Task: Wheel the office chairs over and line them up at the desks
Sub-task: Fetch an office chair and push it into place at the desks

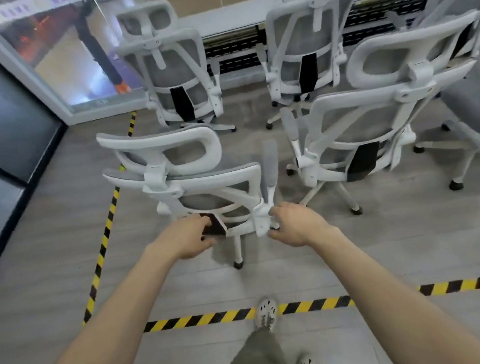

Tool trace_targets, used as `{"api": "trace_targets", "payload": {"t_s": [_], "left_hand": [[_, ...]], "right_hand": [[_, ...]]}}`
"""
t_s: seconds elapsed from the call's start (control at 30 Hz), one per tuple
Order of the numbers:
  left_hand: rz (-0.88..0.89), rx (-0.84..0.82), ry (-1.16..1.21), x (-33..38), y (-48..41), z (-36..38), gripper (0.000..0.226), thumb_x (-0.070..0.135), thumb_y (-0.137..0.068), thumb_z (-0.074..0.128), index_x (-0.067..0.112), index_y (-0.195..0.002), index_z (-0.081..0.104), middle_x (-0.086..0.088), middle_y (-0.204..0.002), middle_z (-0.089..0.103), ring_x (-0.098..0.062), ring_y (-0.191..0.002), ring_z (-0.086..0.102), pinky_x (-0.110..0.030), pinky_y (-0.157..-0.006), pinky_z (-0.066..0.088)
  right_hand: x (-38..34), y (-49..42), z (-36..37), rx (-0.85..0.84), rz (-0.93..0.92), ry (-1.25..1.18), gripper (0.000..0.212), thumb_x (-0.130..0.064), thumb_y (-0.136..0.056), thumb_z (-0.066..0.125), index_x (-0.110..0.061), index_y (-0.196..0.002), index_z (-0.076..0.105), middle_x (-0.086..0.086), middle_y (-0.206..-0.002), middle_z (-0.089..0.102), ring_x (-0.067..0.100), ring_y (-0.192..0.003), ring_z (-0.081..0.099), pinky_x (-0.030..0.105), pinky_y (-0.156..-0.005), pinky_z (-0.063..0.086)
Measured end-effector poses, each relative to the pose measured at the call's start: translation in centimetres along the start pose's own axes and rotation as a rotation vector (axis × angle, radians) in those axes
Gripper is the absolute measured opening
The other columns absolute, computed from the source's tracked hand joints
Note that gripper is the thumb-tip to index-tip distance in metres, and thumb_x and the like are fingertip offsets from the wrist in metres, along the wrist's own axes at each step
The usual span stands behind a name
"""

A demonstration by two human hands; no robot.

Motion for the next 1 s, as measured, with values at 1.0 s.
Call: {"api": "trace_targets", "payload": {"t_s": [1.0], "left_hand": [[0.519,0.756,-0.109,-24.0,-11.2,-5.2,0.110,0.094,-0.083,0.064,0.002,-0.144,0.059,-0.014,-0.143,0.059,-0.039,-0.139,0.053,-0.054,-0.131,0.033]], "right_hand": [[-18.8,-16.8,-0.9,0.773,-0.089,0.232,0.116,-0.098,-0.083,0.055,0.000,-0.146,0.057,0.013,-0.139,0.060,0.039,-0.135,0.054,0.053,-0.132,0.028]]}}
Point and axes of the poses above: each hand's wrist, its own y-axis away from the middle knuckle, its own z-axis out of the palm, x = y × z, the point moved 6 cm from there along -y, towards the middle knuckle
